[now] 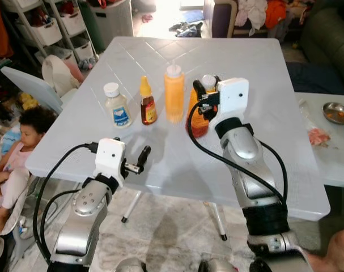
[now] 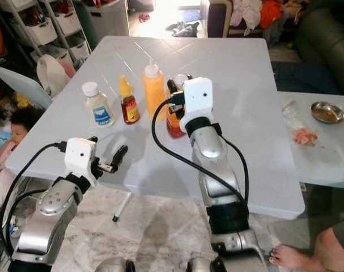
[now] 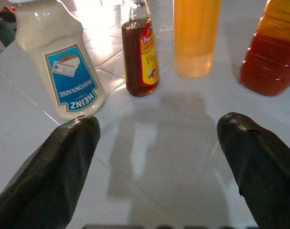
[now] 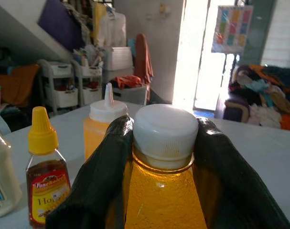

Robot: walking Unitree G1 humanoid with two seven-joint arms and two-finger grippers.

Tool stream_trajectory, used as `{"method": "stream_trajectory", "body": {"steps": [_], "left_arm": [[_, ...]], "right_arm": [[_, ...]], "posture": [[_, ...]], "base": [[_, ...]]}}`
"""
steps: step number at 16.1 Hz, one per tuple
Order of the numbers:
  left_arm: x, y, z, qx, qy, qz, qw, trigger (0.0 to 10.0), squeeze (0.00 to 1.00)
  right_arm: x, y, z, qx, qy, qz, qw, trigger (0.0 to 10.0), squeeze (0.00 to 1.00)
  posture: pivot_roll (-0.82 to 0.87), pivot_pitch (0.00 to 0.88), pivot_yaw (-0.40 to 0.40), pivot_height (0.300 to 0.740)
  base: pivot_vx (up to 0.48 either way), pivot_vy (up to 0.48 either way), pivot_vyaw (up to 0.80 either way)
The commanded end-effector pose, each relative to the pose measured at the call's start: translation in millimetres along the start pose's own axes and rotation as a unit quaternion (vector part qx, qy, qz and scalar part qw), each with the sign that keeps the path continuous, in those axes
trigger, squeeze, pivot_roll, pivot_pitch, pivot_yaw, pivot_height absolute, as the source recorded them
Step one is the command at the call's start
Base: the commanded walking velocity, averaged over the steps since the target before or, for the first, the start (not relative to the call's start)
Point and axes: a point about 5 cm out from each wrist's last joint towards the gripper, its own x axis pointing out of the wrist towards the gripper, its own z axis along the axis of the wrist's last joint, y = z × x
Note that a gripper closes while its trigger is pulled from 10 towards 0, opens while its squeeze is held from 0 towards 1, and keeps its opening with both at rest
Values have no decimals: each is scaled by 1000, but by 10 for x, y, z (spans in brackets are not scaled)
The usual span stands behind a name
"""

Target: Restocking fridge

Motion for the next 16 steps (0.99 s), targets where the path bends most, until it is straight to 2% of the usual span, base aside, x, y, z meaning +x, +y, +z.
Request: {"method": "stream_trajectory", "body": {"steps": [1,8,9,10,11,12,16], "left_arm": [[24,-5,12,6,-4,-6,1000,10000,0],[70,-40,10,6,-8,-9,1000,10000,0],[72,-42,8,5,-9,-9,1000,10000,0],[72,-42,3,5,-9,-9,1000,10000,0],[71,-44,0,4,-10,-9,1000,10000,0],[69,-47,0,4,-10,-9,1000,10000,0],[61,-60,-12,4,-8,-12,1000,10000,0]], "right_arm": [[-13,11,97,-12,-1,-8,1000,10000,0],[-86,-88,32,-25,55,-37,997,10000,0],[-101,-87,16,-21,62,-38,997,10000,545],[-116,-81,6,-18,71,-39,997,10000,714],[-125,-76,2,-16,75,-39,996,10000,933],[-130,-75,0,-15,77,-39,996,10000,1000],[-124,-46,-27,-29,72,-24,997,10000,1000]], "posture": [[37,0,49,740],[27,0,38,740],[26,0,38,740],[26,0,38,740],[25,0,38,740],[25,0,39,740],[25,0,39,740]], "base": [[0,0,0],[0,0,0],[0,0,0],[0,0,0],[0,0,0],[0,0,0],[0,0,0]]}}
